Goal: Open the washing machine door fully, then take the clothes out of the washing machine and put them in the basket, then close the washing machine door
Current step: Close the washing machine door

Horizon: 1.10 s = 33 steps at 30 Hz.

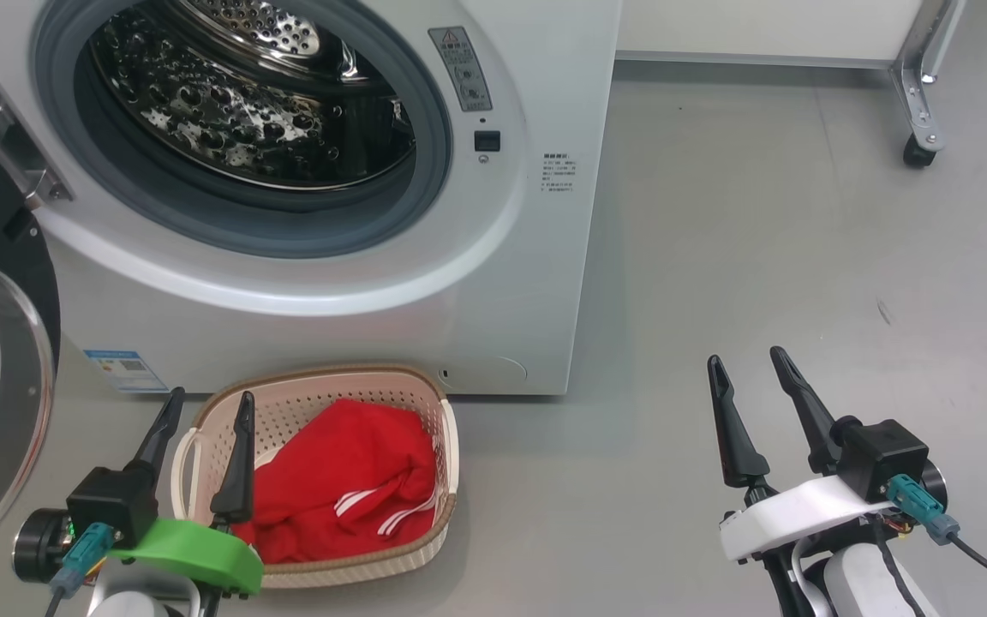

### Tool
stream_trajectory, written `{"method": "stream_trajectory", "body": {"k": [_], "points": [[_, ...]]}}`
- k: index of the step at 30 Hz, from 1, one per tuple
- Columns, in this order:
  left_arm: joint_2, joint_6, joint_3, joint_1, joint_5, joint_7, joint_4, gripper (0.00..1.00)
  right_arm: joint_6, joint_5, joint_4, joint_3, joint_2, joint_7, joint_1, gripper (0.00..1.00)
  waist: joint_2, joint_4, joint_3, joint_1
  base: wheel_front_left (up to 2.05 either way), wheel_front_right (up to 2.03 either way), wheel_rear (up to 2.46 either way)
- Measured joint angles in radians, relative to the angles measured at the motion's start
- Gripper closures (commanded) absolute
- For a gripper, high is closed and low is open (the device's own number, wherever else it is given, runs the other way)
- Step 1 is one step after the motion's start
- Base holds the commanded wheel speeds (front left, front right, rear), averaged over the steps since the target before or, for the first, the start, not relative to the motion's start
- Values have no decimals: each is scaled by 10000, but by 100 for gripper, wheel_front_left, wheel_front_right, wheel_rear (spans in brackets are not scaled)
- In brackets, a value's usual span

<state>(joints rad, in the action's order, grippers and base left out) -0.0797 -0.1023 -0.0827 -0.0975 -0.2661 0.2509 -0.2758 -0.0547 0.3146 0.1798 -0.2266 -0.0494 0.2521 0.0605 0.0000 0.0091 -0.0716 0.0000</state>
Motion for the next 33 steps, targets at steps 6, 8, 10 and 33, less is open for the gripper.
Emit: {"method": "stream_trajectory", "body": {"k": [6, 8, 10, 33], "points": [[-10, 0, 0, -1, 117, 0, 69, 0, 0, -10, 58, 0, 2, 0, 1, 0, 0, 16, 4, 0, -125, 125, 0], [-10, 0, 2, -1, 127, 0, 82, 0, 0, -10, 71, 0, 2, 0, 1, 0, 0, 22, 14, 0, -110, 110, 0], [-10, 0, 2, -1, 127, 0, 88, 0, 0, -10, 92, -2, 2, 0, 1, 0, 0, 23, 26, 0, -100, 100, 0], [25, -2, 136, 21, 128, 0, 203, 0, -56, -12, 198, -58, 6, 0, 1, 0, 0, 22, 105, 0, -50, 50, 0]]}}
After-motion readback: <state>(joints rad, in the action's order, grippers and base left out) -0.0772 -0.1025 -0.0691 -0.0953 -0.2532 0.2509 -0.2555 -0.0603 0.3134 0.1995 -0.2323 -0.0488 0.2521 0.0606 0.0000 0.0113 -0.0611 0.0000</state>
